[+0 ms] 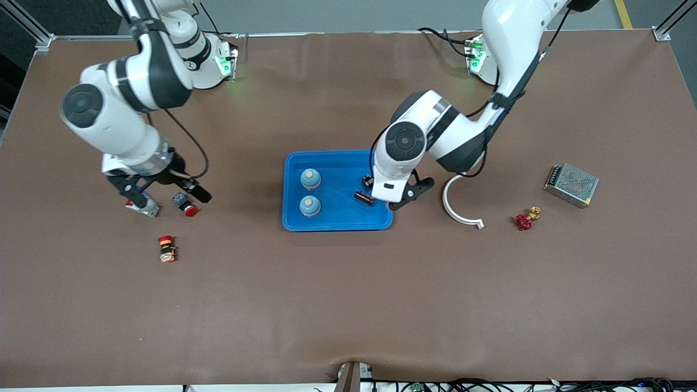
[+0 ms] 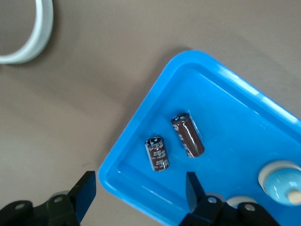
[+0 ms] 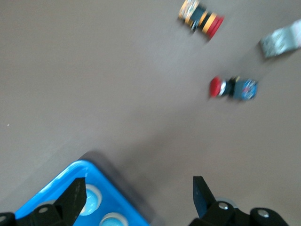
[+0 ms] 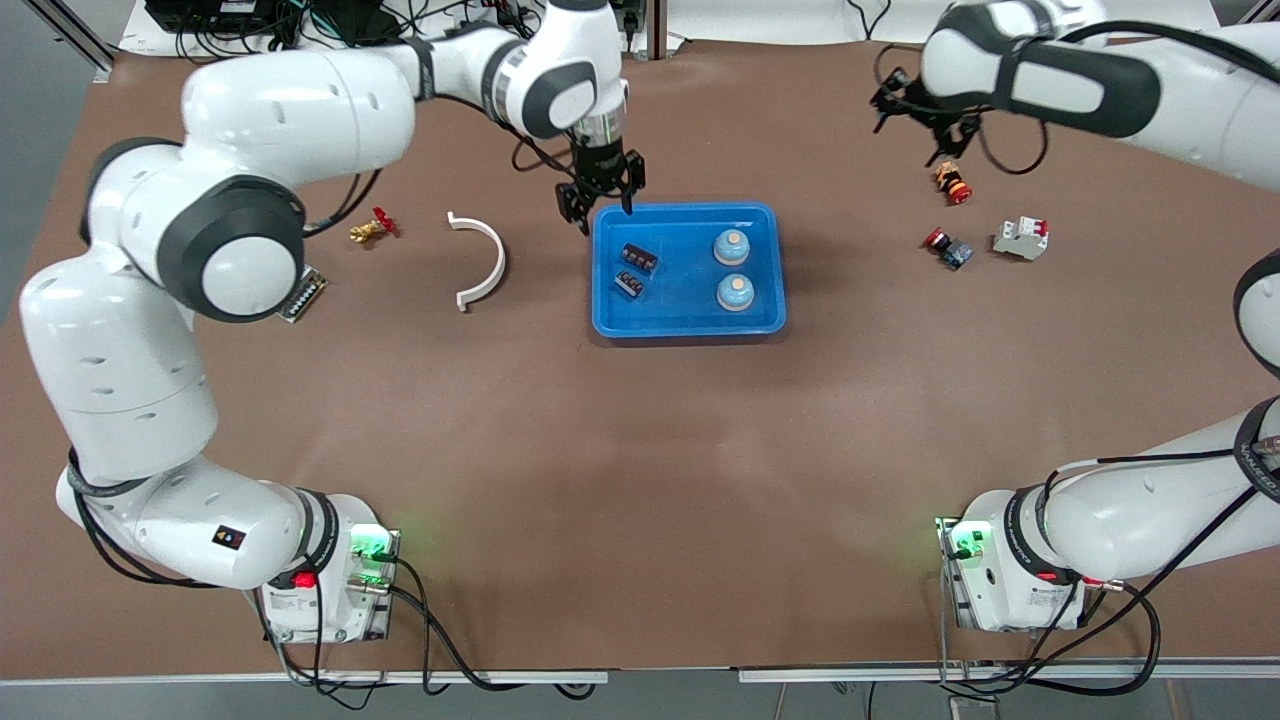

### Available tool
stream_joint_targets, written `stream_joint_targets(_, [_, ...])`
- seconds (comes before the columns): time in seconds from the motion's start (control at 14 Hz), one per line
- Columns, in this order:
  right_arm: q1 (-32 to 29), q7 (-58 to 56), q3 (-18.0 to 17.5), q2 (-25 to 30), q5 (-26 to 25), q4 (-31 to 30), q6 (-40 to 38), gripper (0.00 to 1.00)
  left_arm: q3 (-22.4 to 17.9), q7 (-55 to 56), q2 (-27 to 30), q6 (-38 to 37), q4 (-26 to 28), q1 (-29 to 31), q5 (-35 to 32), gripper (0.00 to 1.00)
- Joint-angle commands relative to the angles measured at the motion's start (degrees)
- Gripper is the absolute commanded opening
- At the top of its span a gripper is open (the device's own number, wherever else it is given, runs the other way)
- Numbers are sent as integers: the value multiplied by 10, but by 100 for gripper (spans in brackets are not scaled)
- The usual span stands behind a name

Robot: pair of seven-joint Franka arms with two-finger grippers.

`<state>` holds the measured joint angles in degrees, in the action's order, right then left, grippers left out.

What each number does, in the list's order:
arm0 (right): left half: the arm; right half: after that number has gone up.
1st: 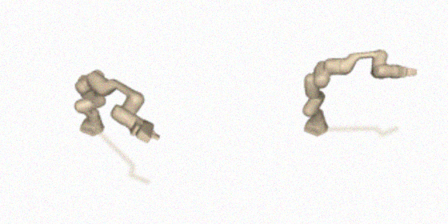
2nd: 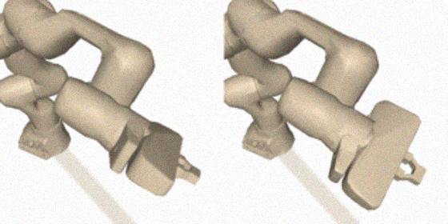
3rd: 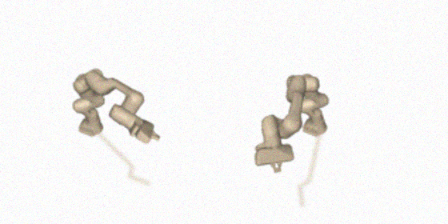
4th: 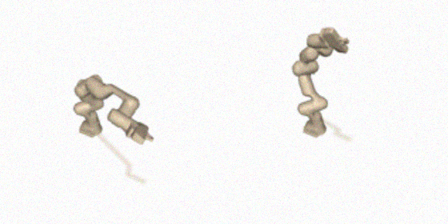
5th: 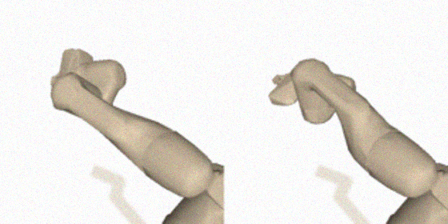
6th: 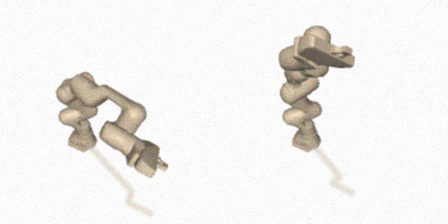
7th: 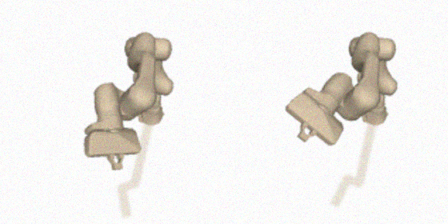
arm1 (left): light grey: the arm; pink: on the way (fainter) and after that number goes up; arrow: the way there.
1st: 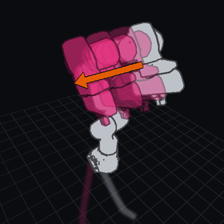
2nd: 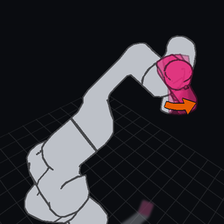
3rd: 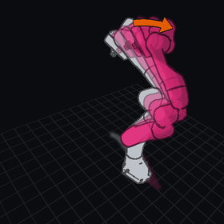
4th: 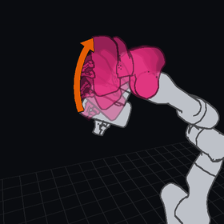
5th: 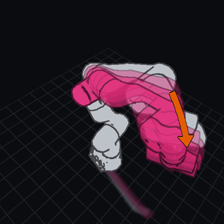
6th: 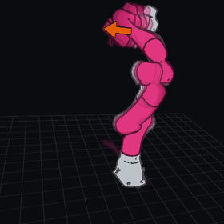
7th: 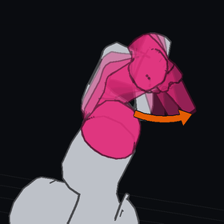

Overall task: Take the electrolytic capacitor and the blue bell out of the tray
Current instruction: 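Grasp the black capacitor with the left gripper while the right gripper grasps a bell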

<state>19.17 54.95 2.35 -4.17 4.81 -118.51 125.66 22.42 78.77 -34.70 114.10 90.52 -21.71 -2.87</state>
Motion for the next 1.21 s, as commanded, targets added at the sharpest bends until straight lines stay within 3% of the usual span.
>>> stream_joint_targets(0.0, [42,66,7,-37,7,-3,34,100,-1,78,-36,16,-9,-18,-21,74])
stream_joint_targets(0.14, [66,96,7,-68,7,-4,60,100,0,112,-50,30,3,-26,-40,71])
stream_joint_targets(0.36, [124,186,7,-115,7,-3,120,100,0,116,-49,119,69,-25,-40,66])
stream_joint_targets(0.64, [164,246,7,-171,6,14,163,100,0,117,-58,148,81,-27,-40,62])
stream_joint_targets(0.93, [178,274,7,-209,6,45,163,100,-1,119,-62,150,85,-26,-42,19])
stream_joint_targets(1.0, [184,281,7,-223,6,60,160,100,-2,116,-61,150,85,-25,-42,5])
stream_joint_targets(1.14, [187,295,7,-249,4,86,159,100,-3,109,-56,146,85,-22,-43,0])
